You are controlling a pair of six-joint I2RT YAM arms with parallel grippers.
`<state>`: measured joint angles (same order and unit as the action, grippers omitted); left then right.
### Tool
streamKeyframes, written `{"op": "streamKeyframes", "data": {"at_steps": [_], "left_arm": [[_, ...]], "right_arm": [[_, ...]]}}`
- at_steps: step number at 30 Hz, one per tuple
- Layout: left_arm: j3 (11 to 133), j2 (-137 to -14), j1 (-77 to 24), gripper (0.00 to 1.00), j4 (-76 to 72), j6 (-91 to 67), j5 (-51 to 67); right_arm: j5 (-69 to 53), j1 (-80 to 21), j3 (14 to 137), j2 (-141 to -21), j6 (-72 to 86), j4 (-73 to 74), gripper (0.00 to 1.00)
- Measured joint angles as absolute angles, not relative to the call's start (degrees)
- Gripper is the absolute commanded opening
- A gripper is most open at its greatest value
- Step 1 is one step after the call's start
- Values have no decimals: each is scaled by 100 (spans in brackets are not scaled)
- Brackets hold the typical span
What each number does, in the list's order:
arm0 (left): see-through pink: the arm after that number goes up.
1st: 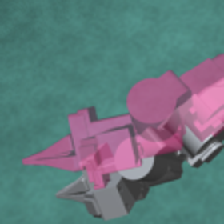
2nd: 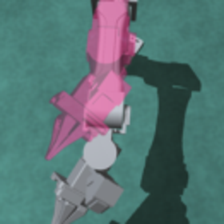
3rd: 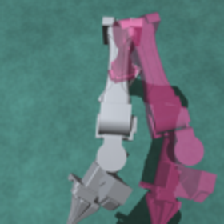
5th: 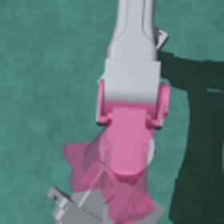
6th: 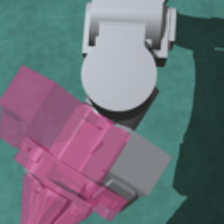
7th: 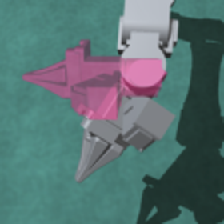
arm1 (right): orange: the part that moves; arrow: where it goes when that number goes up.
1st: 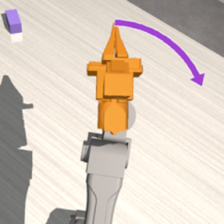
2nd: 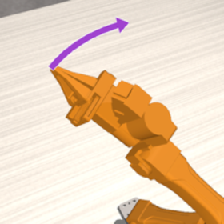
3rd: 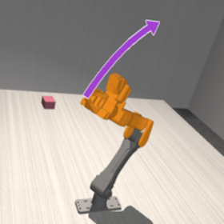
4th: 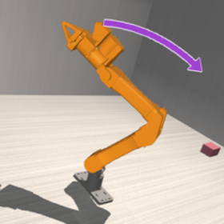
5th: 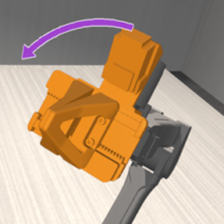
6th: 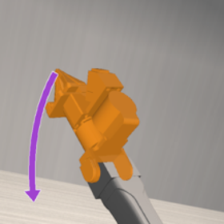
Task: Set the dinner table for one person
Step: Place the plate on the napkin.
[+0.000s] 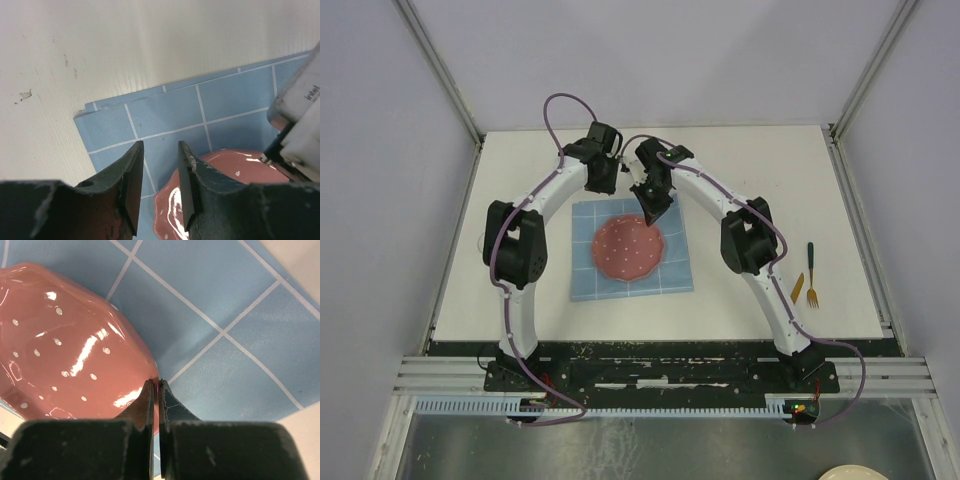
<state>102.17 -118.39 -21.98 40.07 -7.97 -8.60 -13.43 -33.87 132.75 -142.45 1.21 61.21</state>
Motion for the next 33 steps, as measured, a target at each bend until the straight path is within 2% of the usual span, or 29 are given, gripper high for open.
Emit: {"op": "streamKeyframes", "data": {"at_steps": [13, 14, 21, 24, 33], "left_arm": [[10145, -11839, -2200, 41, 4010, -797, -854], [10145, -11839, -2200, 40, 4010, -797, -854], [10145, -11839, -2200, 41, 4010, -797, -854], [10171, -11839, -2200, 43, 4012, -794, -858], [10654, -11839, -2200, 45, 4016, -792, -952]], "right_arm": [[-1347, -3385, 13421, -14459, 123, 6141, 2], [-1347, -3385, 13437, -14464, 123, 6154, 4], [-1269, -3387, 13517, -14521, 167, 6169, 40], [-1129, -3385, 13522, -14521, 178, 6136, 43], [-738, -3321, 13539, -14442, 167, 6128, 43]]}}
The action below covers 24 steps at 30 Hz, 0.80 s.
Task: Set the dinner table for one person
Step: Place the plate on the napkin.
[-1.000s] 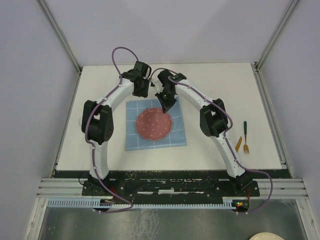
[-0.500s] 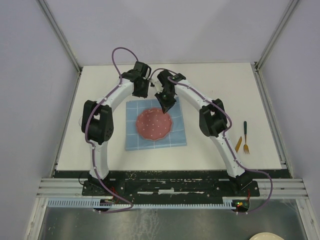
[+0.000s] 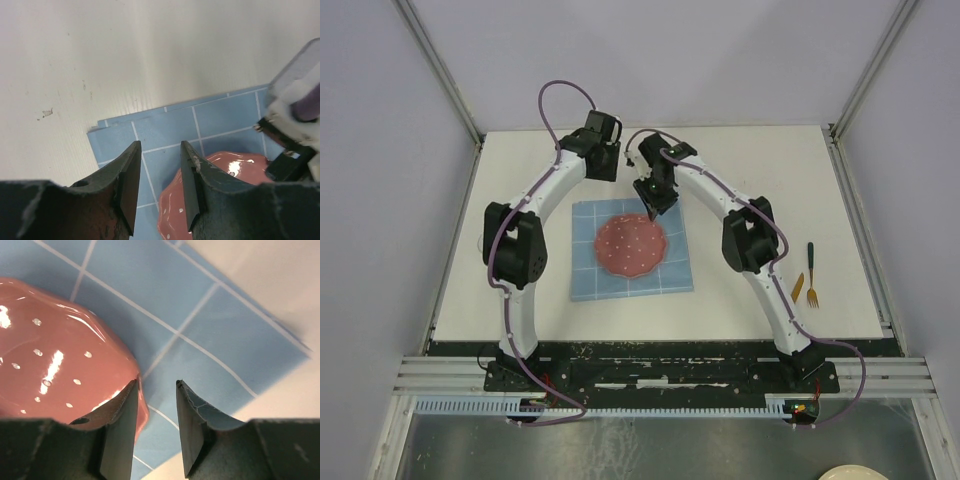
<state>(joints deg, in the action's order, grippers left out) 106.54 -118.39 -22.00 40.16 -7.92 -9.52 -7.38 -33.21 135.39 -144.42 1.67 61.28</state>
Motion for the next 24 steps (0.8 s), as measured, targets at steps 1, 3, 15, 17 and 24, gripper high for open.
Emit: {"op": "streamKeyframes", "data": {"at_steps": [1, 3, 15, 17, 24], "left_arm": [[10704, -11839, -2200, 45, 4021, -792, -974], [10735, -11826, -2200, 45, 4014, -792, -1039], [10331, -11196, -2200, 45, 4010, -541, -1090], [10217, -11100, -2200, 45, 3992, -491, -1127], [9411, -10554, -2200, 46, 3986, -456, -1227]], "right_arm": [[-698, -3286, 13528, -14394, 165, 6123, 42], [-543, -3181, 13456, -14230, 121, 6097, 41], [-746, -2110, 12438, -12746, -84, 5953, 38], [-676, -2123, 12156, -12578, -148, 5931, 39], [-620, -1844, 10654, -11677, -362, 5983, 38]]}}
